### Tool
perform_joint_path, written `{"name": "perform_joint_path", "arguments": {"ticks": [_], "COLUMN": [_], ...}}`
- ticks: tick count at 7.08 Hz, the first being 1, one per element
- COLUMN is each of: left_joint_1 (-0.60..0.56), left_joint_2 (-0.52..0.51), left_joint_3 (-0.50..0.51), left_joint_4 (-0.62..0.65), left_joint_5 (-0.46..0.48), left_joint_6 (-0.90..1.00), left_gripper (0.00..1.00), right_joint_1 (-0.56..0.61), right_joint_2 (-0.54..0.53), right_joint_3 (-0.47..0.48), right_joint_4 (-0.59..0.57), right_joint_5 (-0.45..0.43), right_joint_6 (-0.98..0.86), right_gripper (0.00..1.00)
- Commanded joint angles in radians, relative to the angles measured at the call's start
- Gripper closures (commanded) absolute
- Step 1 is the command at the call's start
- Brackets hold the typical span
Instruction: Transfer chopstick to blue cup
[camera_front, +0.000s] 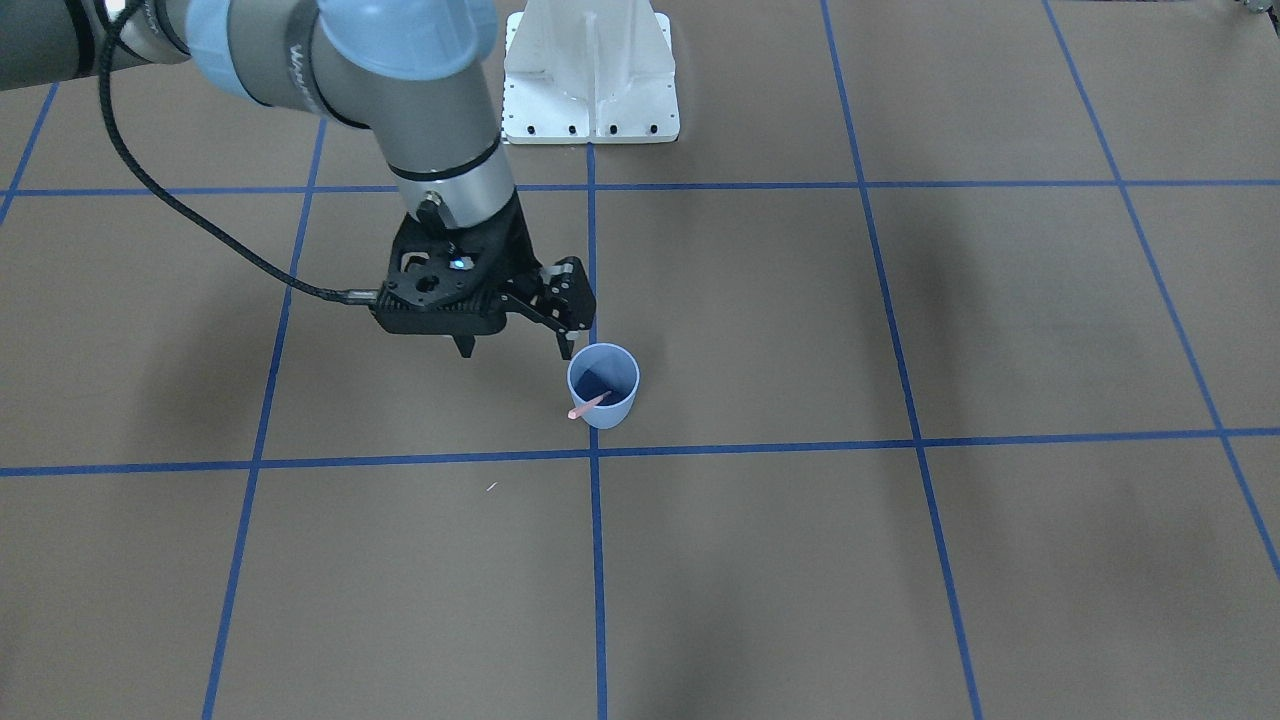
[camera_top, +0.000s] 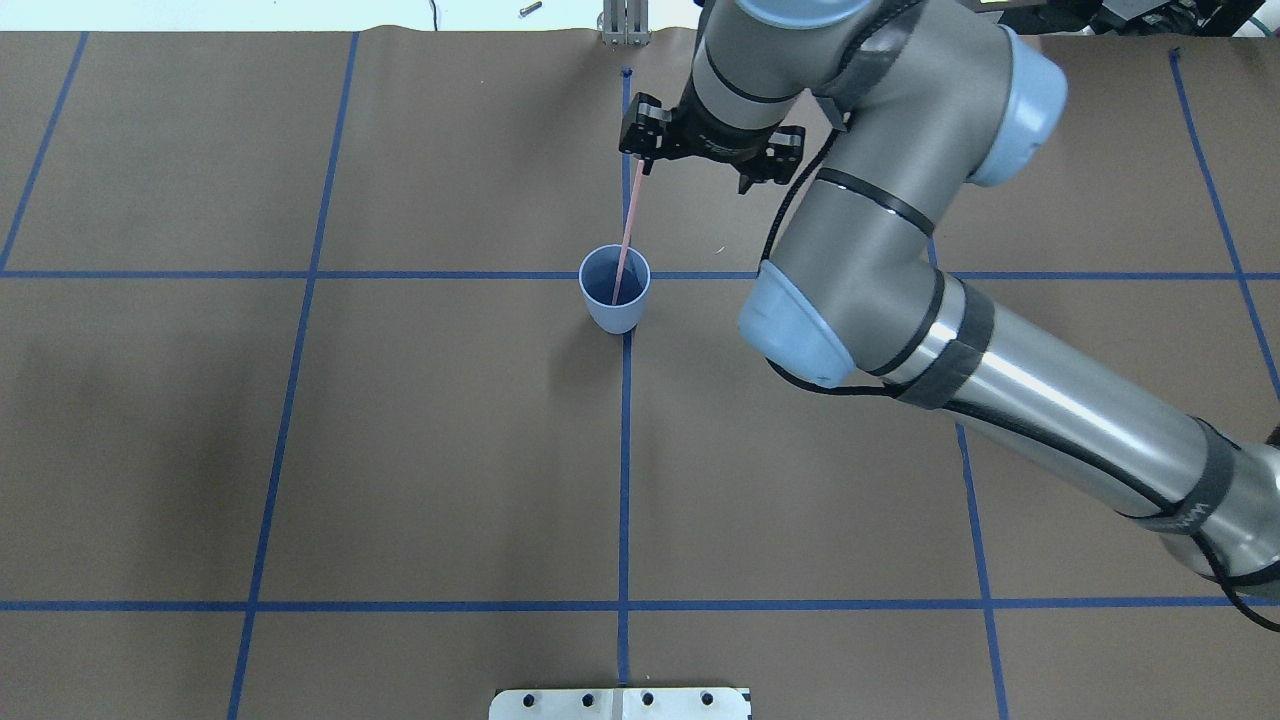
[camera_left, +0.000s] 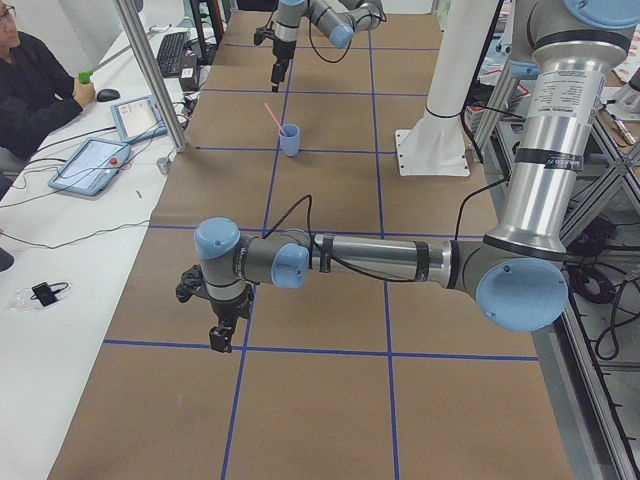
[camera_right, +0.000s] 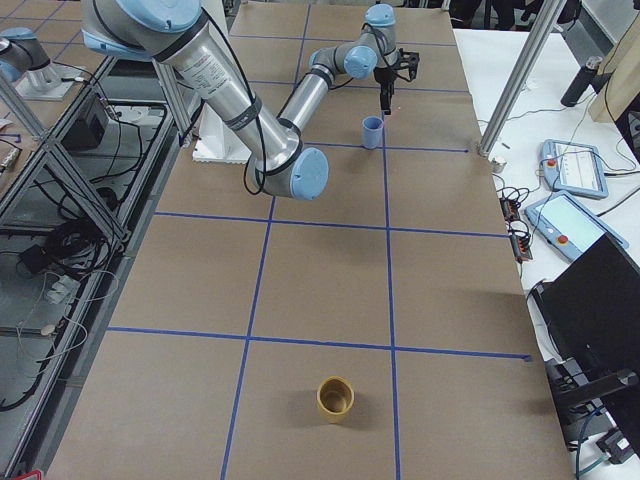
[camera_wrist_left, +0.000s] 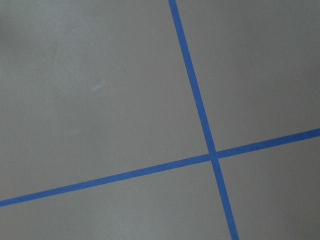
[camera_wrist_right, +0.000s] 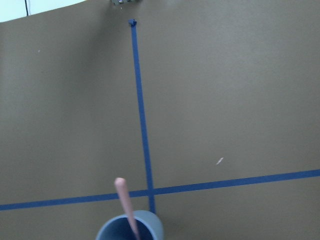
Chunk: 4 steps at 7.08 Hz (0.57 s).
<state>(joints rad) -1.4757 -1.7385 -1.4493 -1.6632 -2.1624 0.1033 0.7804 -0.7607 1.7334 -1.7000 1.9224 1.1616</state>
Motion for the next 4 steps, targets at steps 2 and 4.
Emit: {"name": "perform_joint_path", "arguments": {"ticks": [2, 4], "left_joint_1": [0.0, 0.0], "left_joint_2": [0.002, 0.017], "left_joint_3": [0.0, 0.007], "left_joint_4": [-0.001, -0.053], "left_joint_5": [-0.001, 0.001], "left_joint_6": [0.003, 0.009], "left_gripper": [0.02, 0.02], "right_joint_1": [0.262, 0.447], "right_joint_2": [-0.298, -0.544], "right_joint_3": [0.263, 0.299], "right_joint_4": [-0.184, -0.175], "right_joint_5": [0.172, 0.271], "right_joint_6": [-0.381, -0.715], "right_gripper": [0.0, 0.0]}}
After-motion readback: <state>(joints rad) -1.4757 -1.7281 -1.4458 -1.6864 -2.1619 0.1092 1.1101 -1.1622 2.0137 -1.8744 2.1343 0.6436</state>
